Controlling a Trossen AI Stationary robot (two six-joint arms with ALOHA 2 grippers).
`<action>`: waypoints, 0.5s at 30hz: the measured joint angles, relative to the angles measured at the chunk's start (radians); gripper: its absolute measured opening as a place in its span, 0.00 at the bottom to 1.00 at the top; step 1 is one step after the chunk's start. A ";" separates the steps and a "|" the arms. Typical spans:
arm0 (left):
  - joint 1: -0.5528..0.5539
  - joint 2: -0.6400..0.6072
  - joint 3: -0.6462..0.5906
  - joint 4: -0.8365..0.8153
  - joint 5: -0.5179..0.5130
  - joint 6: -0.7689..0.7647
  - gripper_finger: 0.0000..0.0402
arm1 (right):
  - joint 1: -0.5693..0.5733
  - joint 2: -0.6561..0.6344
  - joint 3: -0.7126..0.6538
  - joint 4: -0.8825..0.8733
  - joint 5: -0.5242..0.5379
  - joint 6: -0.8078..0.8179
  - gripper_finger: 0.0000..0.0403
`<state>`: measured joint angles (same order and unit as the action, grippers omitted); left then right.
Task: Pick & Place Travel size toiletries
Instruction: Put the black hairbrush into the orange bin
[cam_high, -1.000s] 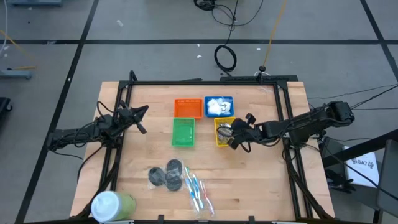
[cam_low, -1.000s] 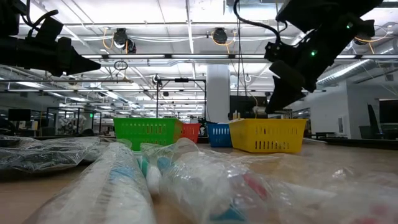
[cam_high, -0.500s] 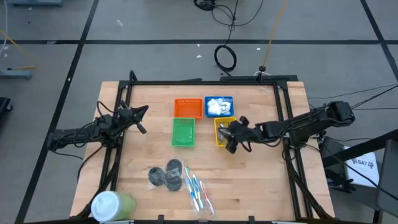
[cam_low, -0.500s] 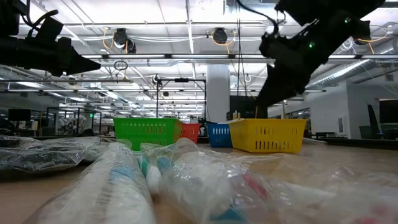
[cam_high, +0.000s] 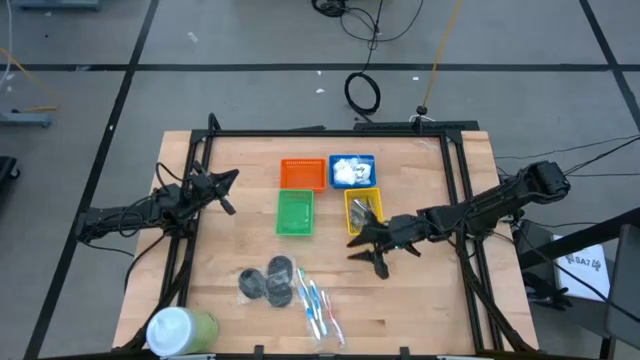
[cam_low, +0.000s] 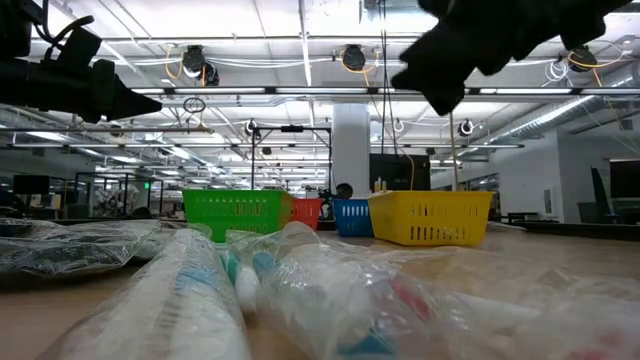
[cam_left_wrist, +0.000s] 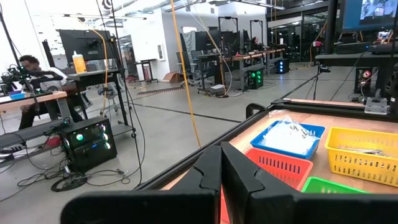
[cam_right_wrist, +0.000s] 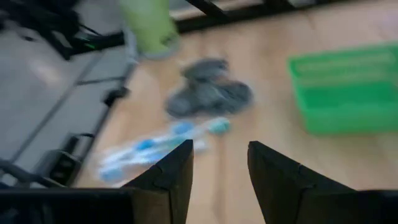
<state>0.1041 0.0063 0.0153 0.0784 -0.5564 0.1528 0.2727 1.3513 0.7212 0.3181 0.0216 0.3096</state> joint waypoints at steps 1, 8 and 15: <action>0.000 0.000 0.000 0.000 0.000 0.000 0.00 | 0.019 0.008 0.000 0.035 0.000 -0.009 0.35; 0.000 0.000 0.000 0.000 0.000 0.000 0.00 | 0.131 0.106 0.001 0.285 0.001 -0.068 0.35; 0.000 0.000 0.000 0.000 0.000 0.000 0.00 | 0.170 0.150 0.001 0.329 0.003 -0.123 0.35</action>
<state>0.1043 0.0063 0.0154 0.0786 -0.5562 0.1528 0.4427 1.5017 0.7219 0.6472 0.0242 0.1870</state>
